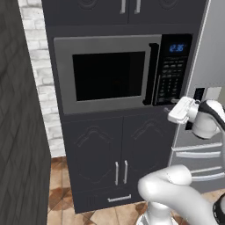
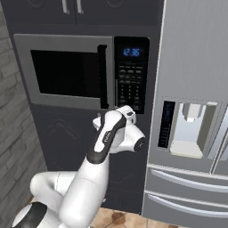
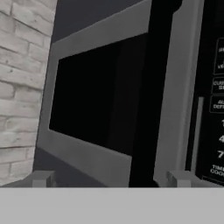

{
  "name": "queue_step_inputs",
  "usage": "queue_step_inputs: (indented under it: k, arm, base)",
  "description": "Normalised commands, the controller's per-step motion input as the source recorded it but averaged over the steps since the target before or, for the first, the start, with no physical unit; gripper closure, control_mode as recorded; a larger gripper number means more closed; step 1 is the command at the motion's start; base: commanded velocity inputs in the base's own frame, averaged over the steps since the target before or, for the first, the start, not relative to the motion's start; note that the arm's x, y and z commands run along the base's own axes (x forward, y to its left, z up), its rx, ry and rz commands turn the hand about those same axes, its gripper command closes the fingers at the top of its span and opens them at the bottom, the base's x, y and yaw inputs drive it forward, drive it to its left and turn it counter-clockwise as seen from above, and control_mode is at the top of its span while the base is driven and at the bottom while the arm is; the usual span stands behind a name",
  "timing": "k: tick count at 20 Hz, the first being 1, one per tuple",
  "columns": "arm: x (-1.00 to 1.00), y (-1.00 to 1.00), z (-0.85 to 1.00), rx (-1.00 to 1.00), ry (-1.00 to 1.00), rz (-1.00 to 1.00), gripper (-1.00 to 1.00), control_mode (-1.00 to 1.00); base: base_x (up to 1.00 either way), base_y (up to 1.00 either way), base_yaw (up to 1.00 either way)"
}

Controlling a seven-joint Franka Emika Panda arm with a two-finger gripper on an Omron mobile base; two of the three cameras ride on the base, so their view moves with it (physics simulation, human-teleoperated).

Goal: Place the microwavable item in the microwave. Then, close the microwave door and press the start button.

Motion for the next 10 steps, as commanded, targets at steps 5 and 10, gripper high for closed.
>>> queue_step_inputs:
  k: [5, 10]
  arm:
    - [0.54, -0.05, -0.24, 0.0, 0.11, 0.0, -1.0, -1.0]
    - [0.45, 0.0, -0.26, 0.0, 0.1, 0.0, -1.0, -1.0]
  base:
    - [0.0, 0.0, 0.0]
    - [0.0, 0.0, 0.0]
